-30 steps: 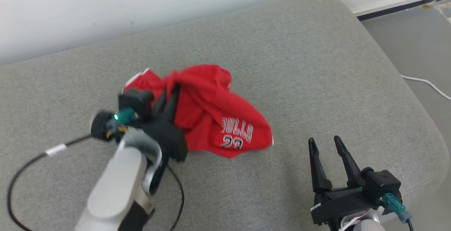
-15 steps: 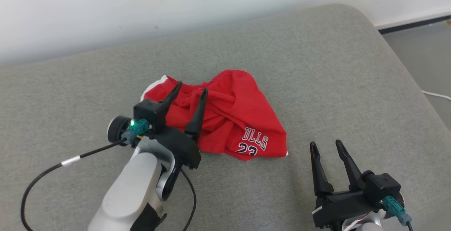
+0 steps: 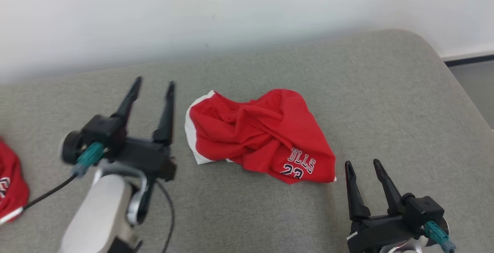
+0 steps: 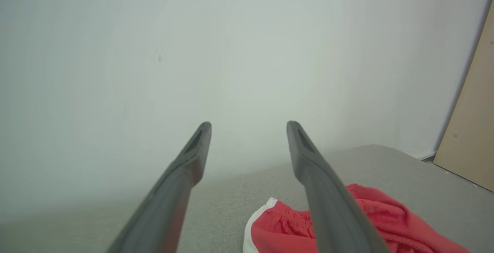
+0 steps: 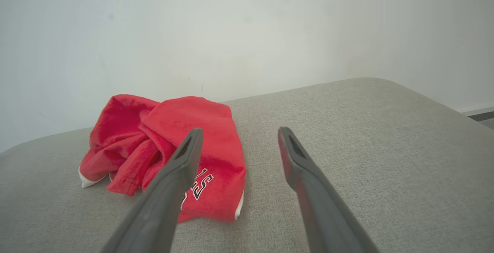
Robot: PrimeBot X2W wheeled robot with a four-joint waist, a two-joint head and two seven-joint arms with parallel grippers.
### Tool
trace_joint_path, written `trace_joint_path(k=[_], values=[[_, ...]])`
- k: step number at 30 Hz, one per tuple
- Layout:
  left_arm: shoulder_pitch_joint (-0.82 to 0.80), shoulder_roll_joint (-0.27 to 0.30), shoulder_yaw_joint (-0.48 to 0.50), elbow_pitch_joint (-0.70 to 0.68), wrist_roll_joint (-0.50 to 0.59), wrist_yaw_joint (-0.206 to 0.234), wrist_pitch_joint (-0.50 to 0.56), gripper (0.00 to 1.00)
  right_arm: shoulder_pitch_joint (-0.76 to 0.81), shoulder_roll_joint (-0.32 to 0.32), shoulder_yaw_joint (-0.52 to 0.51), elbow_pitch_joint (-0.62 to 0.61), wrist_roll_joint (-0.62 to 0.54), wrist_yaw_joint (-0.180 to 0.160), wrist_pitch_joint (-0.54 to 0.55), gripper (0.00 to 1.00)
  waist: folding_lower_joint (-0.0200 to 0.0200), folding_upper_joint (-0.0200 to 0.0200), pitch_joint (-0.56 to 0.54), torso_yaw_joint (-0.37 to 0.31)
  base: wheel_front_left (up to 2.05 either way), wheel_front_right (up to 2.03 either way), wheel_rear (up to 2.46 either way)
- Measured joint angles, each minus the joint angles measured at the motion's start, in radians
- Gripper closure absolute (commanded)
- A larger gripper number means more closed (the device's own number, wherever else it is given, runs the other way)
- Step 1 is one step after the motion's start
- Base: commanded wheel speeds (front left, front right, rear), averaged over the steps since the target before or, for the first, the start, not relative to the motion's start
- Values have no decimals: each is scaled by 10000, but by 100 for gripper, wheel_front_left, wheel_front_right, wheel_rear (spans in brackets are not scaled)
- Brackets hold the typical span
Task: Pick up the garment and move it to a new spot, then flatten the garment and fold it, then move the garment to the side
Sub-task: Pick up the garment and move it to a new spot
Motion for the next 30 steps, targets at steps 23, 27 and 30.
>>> trace_joint_path(k=[23, 27, 30], values=[[5397, 460, 3434, -3365, 1306, 291, -27, 0, 494, 0, -128, -150, -343, 0, 0, 0, -1, 0, -806, 941, 0, 0, 0], [5734, 293, 3296, -3189, 1476, -54, -29, 0, 512, 0, -130, -130, -414, 0, 0, 0, -1, 0, -841, 1019, 0, 0, 0], [5894, 96, 3275, -3072, 1638, -196, -29, 0, 580, -2, -130, -73, -458, 0, 0, 0, -1, 1, -863, 1058, 0, 0, 0]])
